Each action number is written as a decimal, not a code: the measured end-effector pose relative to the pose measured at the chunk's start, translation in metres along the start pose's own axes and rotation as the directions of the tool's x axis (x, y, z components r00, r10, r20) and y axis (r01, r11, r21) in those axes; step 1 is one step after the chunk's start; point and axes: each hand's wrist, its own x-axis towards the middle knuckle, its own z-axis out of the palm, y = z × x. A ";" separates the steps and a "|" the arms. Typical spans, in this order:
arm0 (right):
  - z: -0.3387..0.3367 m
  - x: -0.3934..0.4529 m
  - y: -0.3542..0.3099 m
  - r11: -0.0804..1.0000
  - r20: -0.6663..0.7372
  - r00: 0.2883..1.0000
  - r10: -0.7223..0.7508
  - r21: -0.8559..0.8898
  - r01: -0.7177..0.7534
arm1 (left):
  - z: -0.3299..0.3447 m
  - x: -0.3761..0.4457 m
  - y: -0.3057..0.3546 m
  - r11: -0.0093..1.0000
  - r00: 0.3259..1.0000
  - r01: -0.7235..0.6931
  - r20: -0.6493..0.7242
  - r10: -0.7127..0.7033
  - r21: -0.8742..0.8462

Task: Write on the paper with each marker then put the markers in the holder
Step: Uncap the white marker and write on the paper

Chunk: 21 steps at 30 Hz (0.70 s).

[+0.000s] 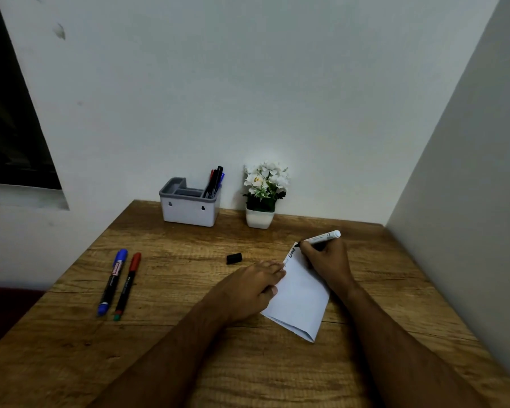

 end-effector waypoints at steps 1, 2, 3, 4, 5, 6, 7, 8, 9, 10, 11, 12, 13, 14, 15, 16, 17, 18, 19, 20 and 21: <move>0.000 -0.001 -0.001 1.000 -0.002 1.000 -0.009 -0.002 0.009 | -0.001 0.000 0.001 1.000 1.000 0.004 -0.003 -0.004 -0.006; 0.000 -0.001 -0.002 1.000 -0.003 1.000 -0.014 -0.004 0.014 | -0.001 0.000 0.001 1.000 1.000 0.009 -0.005 -0.009 -0.011; 0.000 -0.002 -0.003 1.000 -0.005 1.000 -0.017 -0.009 0.017 | -0.001 0.000 0.002 1.000 1.000 0.014 -0.007 -0.014 -0.016; 0.001 -0.003 -0.005 1.000 -0.009 1.000 -0.018 -0.015 0.018 | -0.002 0.000 0.002 1.000 1.000 0.019 -0.009 -0.019 -0.020; 0.001 -0.003 -0.006 1.000 -0.012 1.000 -0.023 -0.021 0.023 | -0.003 -0.001 0.003 0.999 1.000 0.023 -0.012 -0.023 -0.025; 0.001 -0.004 -0.006 0.999 -0.014 1.000 -0.028 -0.022 0.027 | -0.004 -0.001 0.002 0.999 0.999 0.029 -0.011 -0.030 -0.031; 0.001 -0.005 -0.007 0.999 -0.015 0.999 -0.033 -0.020 0.032 | -0.005 -0.001 0.003 0.999 0.999 0.036 -0.009 -0.036 -0.035; 0.002 -0.006 -0.008 0.999 -0.013 0.999 -0.035 -0.015 0.035 | -0.006 -0.001 0.003 0.998 0.999 0.043 -0.008 -0.043 -0.036; 0.002 -0.007 -0.010 0.999 -0.009 0.999 -0.038 -0.006 0.038 | -0.007 -0.001 0.004 0.998 0.999 0.050 -0.009 -0.050 -0.037; 0.003 -0.008 -0.013 0.999 -0.003 0.999 -0.040 0.005 0.040 | -0.009 0.000 0.004 0.997 0.998 0.060 -0.011 -0.060 -0.039; 0.004 -0.009 -0.015 0.999 0.004 0.999 -0.043 0.013 0.042 | -0.012 0.000 0.005 0.997 0.997 0.072 -0.015 -0.073 -0.041; 0.004 -0.010 -0.018 0.999 0.009 0.999 -0.047 0.018 0.047 | -0.014 0.000 0.006 0.996 0.996 0.082 -0.022 -0.083 -0.043; 0.005 -0.010 -0.021 0.998 0.013 0.998 -0.058 0.025 0.057 | -0.018 0.000 0.006 0.996 0.996 0.081 -0.038 -0.082 -0.043; 0.005 -0.011 -0.022 0.997 0.017 0.997 -0.070 0.030 0.069 | -0.021 0.001 0.006 0.996 0.995 0.076 -0.057 -0.079 -0.040; 0.006 -0.011 -0.024 0.996 0.025 0.996 -0.087 0.036 0.086 | -0.025 0.001 0.005 0.997 0.994 0.073 -0.076 -0.075 -0.031; 0.006 -0.012 -0.025 0.994 0.034 0.994 -0.108 0.040 0.106 | -0.029 0.002 0.003 0.997 0.992 0.081 -0.094 -0.082 -0.018; 0.007 -0.013 -0.027 0.991 0.042 0.990 -0.132 0.044 0.130 | -0.033 0.002 0.002 0.995 0.989 0.098 -0.112 -0.098 -0.005; 0.008 -0.013 -0.028 0.987 0.048 0.987 -0.154 0.044 0.152 | -0.037 0.002 -0.001 0.992 0.984 0.124 -0.131 -0.122 0.007; 0.009 -0.014 -0.029 0.985 0.051 0.984 -0.171 0.043 0.169 | -0.042 0.002 -0.003 0.988 0.977 0.153 -0.151 -0.149 0.017; 0.009 -0.015 -0.031 0.983 0.053 0.982 -0.183 0.044 0.181 | -0.044 0.002 -0.005 0.982 0.969 0.189 -0.167 -0.182 0.029; 0.011 -0.015 -0.033 0.981 0.056 0.980 -0.190 0.046 0.188 | -0.046 0.001 -0.007 0.973 0.959 0.226 -0.182 -0.215 0.041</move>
